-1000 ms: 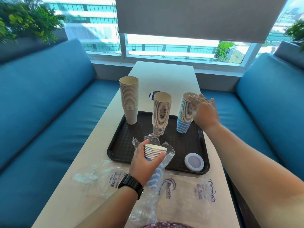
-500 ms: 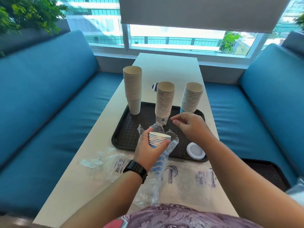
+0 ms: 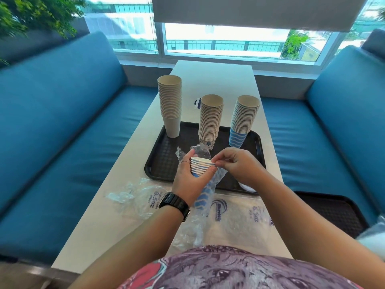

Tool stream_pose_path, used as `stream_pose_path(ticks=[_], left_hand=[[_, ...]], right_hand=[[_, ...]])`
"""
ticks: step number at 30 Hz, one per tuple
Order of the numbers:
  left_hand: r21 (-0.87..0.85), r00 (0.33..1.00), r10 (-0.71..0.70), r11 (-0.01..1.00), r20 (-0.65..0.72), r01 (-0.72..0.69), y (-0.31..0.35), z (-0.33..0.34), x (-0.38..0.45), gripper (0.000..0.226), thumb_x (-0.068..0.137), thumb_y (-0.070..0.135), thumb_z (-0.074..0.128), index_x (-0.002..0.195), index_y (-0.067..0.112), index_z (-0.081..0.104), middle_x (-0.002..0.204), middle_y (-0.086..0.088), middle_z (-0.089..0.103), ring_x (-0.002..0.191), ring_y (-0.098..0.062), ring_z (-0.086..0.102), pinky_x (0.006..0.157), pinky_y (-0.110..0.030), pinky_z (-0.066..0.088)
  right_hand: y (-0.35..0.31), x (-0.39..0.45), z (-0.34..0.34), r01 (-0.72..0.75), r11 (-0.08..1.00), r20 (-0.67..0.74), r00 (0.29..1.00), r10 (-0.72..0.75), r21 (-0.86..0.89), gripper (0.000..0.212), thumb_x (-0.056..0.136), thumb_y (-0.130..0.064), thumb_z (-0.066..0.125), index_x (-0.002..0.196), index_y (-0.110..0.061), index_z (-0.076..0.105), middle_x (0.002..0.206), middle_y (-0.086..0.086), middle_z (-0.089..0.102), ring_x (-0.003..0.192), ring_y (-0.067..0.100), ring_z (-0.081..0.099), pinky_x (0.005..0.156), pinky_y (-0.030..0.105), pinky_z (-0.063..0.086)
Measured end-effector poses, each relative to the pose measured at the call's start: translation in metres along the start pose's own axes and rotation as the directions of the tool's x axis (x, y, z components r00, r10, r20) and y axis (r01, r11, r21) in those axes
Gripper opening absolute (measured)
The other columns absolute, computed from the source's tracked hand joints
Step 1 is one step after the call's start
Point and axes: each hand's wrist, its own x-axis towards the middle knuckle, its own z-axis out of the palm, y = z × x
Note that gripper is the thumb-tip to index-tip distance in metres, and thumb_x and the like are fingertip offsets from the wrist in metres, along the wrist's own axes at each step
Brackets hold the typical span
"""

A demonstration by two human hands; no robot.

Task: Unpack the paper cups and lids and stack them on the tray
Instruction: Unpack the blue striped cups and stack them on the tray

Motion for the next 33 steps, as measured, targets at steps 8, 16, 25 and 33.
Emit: stream_pose_path(ticks=[8,16,25,33], left_hand=[[-0.037,1.000,-0.015,0.999,0.006,0.015,0.001,-0.002,-0.001,0.084,0.081,0.045,0.075,0.150,0.030,0.029,0.140,0.002,0.048,0.121,-0.010,0.052,0.097,-0.021,0.042],[-0.045,1.000,-0.024,0.999,-0.002,0.024,0.004,-0.001,-0.002,0.088,0.079,0.059,0.071,0.150,0.028,0.030,0.145,0.000,0.045,0.128,-0.014,0.049,0.108,-0.035,0.044],[-0.076,0.999,-0.028,0.997,0.020,0.029,0.008,-0.002,0.000,0.083,0.082,0.045,0.075,0.150,0.026,0.032,0.134,0.004,0.050,0.112,-0.006,0.058,0.083,-0.010,0.046],[-0.091,0.999,-0.039,0.995,0.033,0.042,-0.002,0.001,-0.003,0.057,0.076,0.052,0.075,0.124,0.036,0.049,0.119,0.006,0.060,0.099,-0.003,0.064,0.090,-0.027,0.055]], right_hand=[[-0.004,-0.003,0.002,0.025,0.998,0.041,0.999,-0.022,-0.063,0.014,0.091,-0.013,0.064,0.090,-0.026,0.069,0.092,-0.007,0.067,0.088,0.008,0.061,0.081,0.028,0.052],[-0.010,-0.006,0.002,0.041,0.993,0.026,0.999,-0.038,-0.113,0.012,0.093,-0.014,0.059,0.090,-0.024,0.065,0.090,-0.006,0.065,0.085,0.009,0.058,0.074,0.025,0.047],[-0.013,-0.006,0.001,0.060,0.991,-0.006,0.998,-0.061,-0.124,0.013,0.094,-0.008,0.055,0.091,-0.018,0.063,0.091,-0.005,0.060,0.084,0.007,0.053,0.068,0.017,0.041],[-0.001,0.006,-0.006,0.047,0.999,-0.140,0.989,-0.047,-0.005,0.013,0.095,-0.012,0.056,0.094,-0.024,0.062,0.090,-0.006,0.063,0.078,0.007,0.055,0.068,0.021,0.041]])
